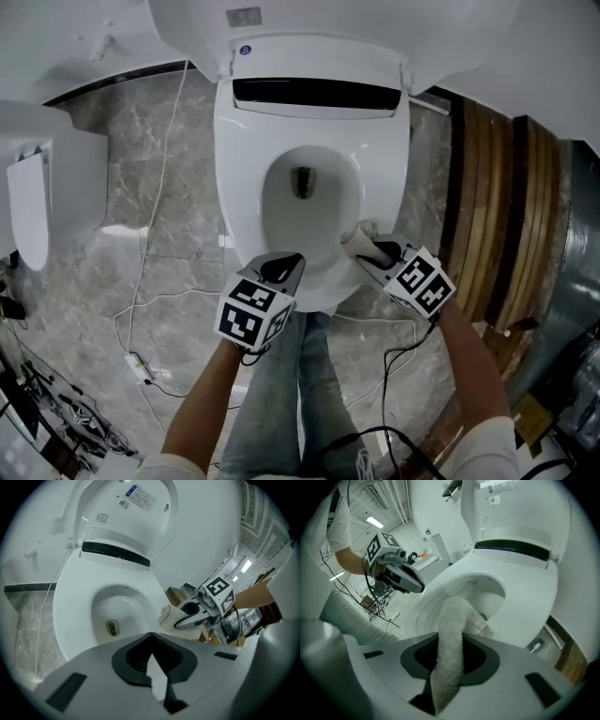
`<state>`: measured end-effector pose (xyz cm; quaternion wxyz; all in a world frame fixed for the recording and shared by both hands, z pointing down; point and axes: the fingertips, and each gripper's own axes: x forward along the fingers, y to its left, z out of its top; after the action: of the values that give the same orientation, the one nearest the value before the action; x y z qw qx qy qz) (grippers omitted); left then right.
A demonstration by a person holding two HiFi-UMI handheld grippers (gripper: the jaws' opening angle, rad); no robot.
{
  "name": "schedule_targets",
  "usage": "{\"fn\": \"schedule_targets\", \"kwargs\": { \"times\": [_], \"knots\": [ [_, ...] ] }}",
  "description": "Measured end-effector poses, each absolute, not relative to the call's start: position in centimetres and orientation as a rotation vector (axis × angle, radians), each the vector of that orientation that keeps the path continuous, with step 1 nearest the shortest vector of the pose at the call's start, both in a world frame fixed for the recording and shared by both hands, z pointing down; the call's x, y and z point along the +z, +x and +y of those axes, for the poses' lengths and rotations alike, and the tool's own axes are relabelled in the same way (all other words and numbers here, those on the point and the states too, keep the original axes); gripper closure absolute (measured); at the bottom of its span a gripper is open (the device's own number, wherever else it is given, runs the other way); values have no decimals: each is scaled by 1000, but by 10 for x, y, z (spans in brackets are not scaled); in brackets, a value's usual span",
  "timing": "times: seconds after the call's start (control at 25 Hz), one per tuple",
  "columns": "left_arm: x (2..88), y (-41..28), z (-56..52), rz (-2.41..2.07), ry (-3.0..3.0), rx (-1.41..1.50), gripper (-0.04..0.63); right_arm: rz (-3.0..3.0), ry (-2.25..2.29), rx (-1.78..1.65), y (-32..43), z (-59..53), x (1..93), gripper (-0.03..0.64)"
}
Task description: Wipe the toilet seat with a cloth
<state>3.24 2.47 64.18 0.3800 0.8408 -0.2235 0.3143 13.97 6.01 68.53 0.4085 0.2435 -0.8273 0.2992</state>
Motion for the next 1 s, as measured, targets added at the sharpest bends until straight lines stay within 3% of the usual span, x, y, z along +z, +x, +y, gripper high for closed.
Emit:
{"fn": "schedule_targets", "kwargs": {
  "times": [1.0],
  "knots": [
    [641,-57,93,-826,2032,688,584,-2133,500,802,59,158,688,516]
  ]
}}
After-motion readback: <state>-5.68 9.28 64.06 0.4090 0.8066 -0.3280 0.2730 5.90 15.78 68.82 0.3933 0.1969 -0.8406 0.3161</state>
